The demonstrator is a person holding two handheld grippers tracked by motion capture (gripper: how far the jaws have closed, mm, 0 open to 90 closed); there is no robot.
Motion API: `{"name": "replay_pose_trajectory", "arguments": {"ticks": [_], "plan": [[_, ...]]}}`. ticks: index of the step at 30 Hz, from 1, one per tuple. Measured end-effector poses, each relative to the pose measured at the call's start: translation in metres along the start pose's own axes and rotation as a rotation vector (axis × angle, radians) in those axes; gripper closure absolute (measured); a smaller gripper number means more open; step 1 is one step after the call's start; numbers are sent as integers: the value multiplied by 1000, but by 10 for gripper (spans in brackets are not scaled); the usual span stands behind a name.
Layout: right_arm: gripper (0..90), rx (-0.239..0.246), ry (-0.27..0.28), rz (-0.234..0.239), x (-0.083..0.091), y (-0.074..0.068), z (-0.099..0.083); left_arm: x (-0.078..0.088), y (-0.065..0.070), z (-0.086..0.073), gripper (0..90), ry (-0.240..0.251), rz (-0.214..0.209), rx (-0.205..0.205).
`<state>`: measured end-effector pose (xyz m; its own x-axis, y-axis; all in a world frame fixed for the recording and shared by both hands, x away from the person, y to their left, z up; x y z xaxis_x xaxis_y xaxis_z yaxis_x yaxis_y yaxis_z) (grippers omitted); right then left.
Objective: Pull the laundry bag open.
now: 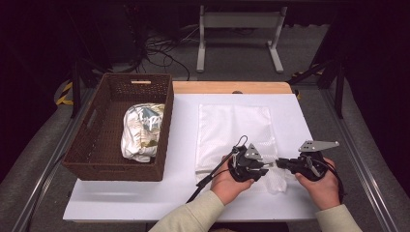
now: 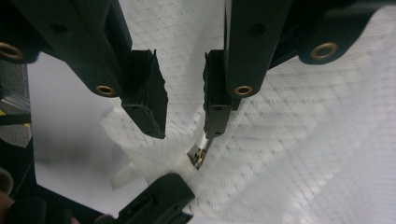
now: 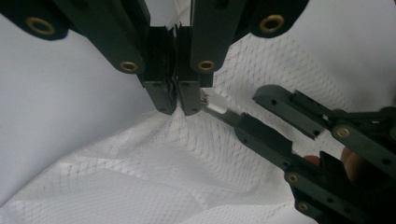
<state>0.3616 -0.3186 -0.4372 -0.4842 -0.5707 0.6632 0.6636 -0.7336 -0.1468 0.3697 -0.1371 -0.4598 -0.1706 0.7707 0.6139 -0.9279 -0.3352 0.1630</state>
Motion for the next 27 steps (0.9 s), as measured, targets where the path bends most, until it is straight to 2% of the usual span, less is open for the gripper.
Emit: {"name": "replay_pose_trajectory", "arguments": {"ticks": [8, 12, 18, 23, 27], "plan": [[870, 11, 12, 23, 1, -3, 0, -6, -4, -3, 678, -29, 25, 22], [870, 15, 20, 38, 1, -6, 2, -9, -5, -4, 674, -33, 15, 40], [870, 19, 26, 51, 1, -7, 2, -10, -5, -3, 687, -25, -6, 41], [870, 21, 34, 58, 2, -7, 2, -11, -5, -2, 783, -18, -19, 58], [870, 23, 34, 60, 2, -8, 2, -12, -5, -2, 811, -22, -31, 73]]}}
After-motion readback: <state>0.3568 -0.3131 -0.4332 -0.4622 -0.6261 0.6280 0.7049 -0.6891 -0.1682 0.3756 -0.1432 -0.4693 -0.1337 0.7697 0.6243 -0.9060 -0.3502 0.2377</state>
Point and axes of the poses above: each handheld gripper's, and its own axes: x roughly backward along the jaws, z roughly out of its top, y roughly to its right, the point moved 4 cm from there along -x, roughly forward along the jaws
